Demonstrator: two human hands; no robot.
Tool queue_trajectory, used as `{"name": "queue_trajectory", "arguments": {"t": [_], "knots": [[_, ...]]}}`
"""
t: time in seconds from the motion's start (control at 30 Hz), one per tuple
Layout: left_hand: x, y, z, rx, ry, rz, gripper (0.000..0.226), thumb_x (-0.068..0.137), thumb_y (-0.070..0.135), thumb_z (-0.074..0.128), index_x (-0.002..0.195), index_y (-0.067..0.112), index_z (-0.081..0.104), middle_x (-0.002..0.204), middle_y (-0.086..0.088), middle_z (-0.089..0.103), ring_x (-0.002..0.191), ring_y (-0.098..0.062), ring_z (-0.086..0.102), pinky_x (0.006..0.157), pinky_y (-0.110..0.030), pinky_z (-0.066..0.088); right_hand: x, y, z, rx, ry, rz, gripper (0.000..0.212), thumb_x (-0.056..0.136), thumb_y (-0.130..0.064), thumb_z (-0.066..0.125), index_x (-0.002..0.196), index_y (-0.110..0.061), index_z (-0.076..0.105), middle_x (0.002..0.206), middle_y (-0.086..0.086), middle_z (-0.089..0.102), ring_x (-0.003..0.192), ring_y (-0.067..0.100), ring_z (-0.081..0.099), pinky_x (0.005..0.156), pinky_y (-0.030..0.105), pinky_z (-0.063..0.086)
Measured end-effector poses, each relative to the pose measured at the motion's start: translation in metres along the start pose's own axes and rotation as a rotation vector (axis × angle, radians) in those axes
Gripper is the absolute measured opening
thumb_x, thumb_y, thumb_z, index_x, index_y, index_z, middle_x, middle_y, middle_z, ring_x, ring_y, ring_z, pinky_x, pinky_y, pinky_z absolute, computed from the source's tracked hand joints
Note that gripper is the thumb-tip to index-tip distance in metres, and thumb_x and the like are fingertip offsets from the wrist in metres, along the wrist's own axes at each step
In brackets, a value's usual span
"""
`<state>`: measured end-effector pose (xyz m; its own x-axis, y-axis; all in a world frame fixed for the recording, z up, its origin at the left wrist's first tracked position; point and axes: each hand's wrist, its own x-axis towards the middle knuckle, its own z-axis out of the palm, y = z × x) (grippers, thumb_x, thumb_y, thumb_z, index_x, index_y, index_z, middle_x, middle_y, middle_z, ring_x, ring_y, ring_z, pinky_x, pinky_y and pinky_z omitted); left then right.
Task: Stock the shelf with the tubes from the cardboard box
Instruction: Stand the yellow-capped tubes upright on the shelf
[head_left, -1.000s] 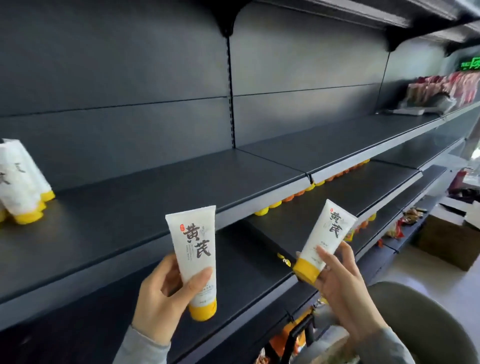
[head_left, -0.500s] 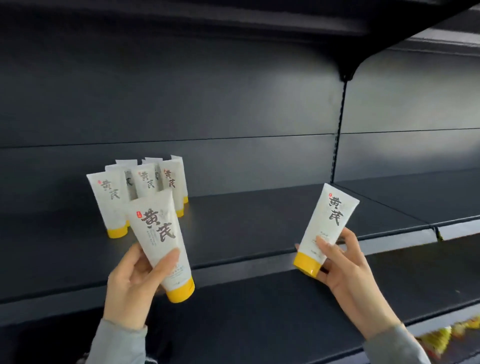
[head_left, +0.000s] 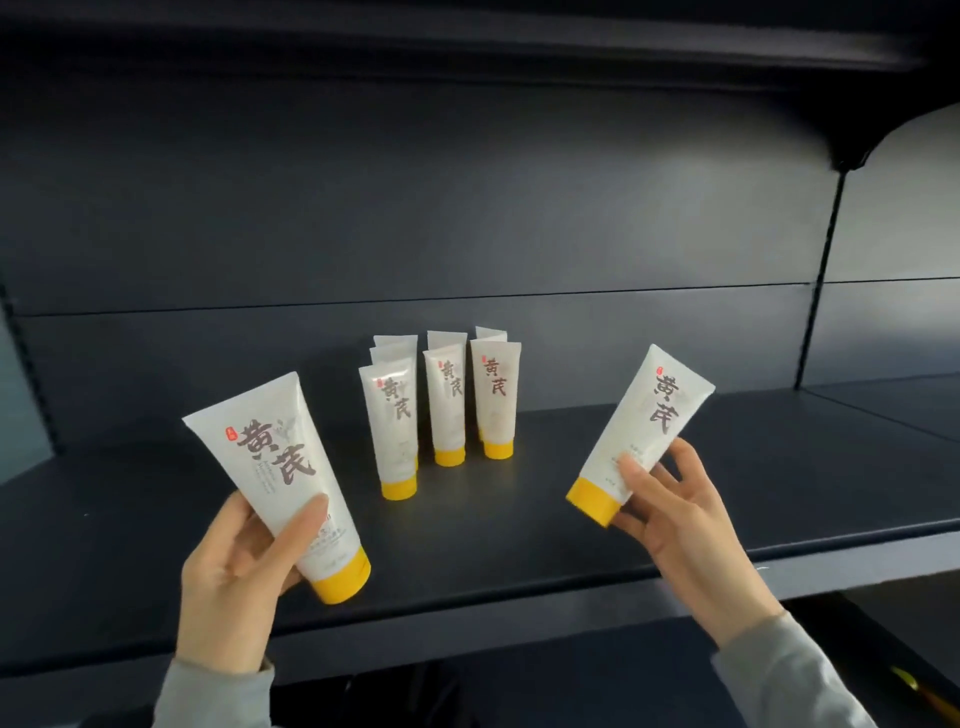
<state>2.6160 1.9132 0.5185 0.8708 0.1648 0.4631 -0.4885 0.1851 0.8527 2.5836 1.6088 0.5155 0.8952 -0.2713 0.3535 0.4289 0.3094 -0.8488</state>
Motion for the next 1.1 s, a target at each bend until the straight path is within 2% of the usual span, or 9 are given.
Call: {"name": "queue_trajectory", "arguments": {"t": [0.13,0.27,0.4,0.53,0.6,0.77,0.87,1.0,1.1], "knots": [[0.005,-0.003,-0.021,0.006,0.01,-0.007,0.034,0.061,0.03,0.069,0.095,0.032,0.069,0.099,0.001,0.072,0.091,-0.013,0.069,0.065,-0.027,0.058,0.018,0.011,0.032,-0.09,-0.01,-0.007,0.05,0.074,-0.024,0.072,0.119,-0.017,0.053,0.109,0.005,0.07,0.095,0.024,0.07,0.069,0.032,0.057],[0.007,-0.003,-0.03,-0.024,0.038,-0.001,0.032,0.064,0.022,0.069,0.095,0.032,0.07,0.1,0.0,0.072,0.092,-0.014,0.069,0.063,-0.027,0.058,0.043,0.021,0.058,-0.221,-0.044,0.006,0.037,0.082,-0.01,0.07,0.114,-0.017,0.054,0.108,0.004,0.07,0.092,0.021,0.07,0.07,0.036,0.059],[0.01,-0.002,-0.028,-0.031,0.047,0.003,0.03,0.065,0.02,0.068,0.091,0.035,0.07,0.098,0.004,0.072,0.089,-0.01,0.069,0.06,-0.025,0.058,0.072,0.029,0.078,-0.352,-0.096,0.02,0.037,0.082,-0.008,0.071,0.111,-0.018,0.051,0.108,0.005,0.066,0.086,0.016,0.071,0.063,0.028,0.058],[0.011,-0.002,-0.015,-0.019,0.059,0.023,0.029,0.065,0.022,0.067,0.09,0.035,0.07,0.095,0.005,0.072,0.09,-0.012,0.069,0.063,-0.026,0.058,0.098,0.042,0.089,-0.547,-0.131,0.023,0.049,0.079,-0.013,0.075,0.119,-0.02,0.047,0.112,0.002,0.06,0.1,0.02,0.064,0.084,0.038,0.057],[0.012,-0.003,-0.009,-0.019,0.065,0.03,0.031,0.064,0.024,0.068,0.093,0.034,0.07,0.098,0.002,0.072,0.091,-0.014,0.069,0.064,-0.028,0.058,0.105,0.05,0.092,-0.614,-0.146,0.027,0.05,0.08,-0.014,0.074,0.12,-0.022,0.044,0.112,-0.002,0.058,0.102,0.017,0.061,0.085,0.034,0.055],[0.009,-0.003,0.002,0.001,0.052,0.045,0.032,0.063,0.026,0.068,0.094,0.033,0.069,0.099,0.003,0.072,0.092,-0.015,0.068,0.065,-0.031,0.059,0.107,0.067,0.093,-0.688,-0.198,0.045,0.047,0.082,-0.015,0.071,0.114,-0.025,0.038,0.109,-0.007,0.052,0.099,0.011,0.056,0.071,0.015,0.048],[0.008,-0.007,0.006,-0.005,0.06,0.038,0.032,0.064,0.024,0.067,0.093,0.035,0.069,0.099,0.004,0.072,0.093,-0.014,0.068,0.067,-0.032,0.059,0.107,0.072,0.092,-0.708,-0.213,0.035,0.047,0.083,-0.016,0.07,0.114,-0.025,0.036,0.11,-0.008,0.05,0.101,0.009,0.053,0.074,0.017,0.048],[0.007,-0.01,0.015,-0.021,0.075,0.036,0.029,0.064,0.022,0.066,0.09,0.035,0.07,0.094,0.007,0.072,0.09,-0.011,0.068,0.064,-0.03,0.059,0.107,0.075,0.092,-0.732,-0.216,0.042,0.045,0.084,-0.018,0.069,0.113,-0.026,0.035,0.113,-0.009,0.048,0.106,0.009,0.048,0.09,0.028,0.048],[0.009,-0.011,0.02,-0.019,0.074,0.04,0.03,0.064,0.021,0.066,0.089,0.038,0.07,0.094,0.009,0.072,0.088,-0.008,0.068,0.063,-0.028,0.058,0.108,0.078,0.094,-0.744,-0.215,0.047,0.045,0.085,-0.019,0.069,0.112,-0.027,0.034,0.113,-0.009,0.047,0.107,0.009,0.046,0.092,0.029,0.046]]}}
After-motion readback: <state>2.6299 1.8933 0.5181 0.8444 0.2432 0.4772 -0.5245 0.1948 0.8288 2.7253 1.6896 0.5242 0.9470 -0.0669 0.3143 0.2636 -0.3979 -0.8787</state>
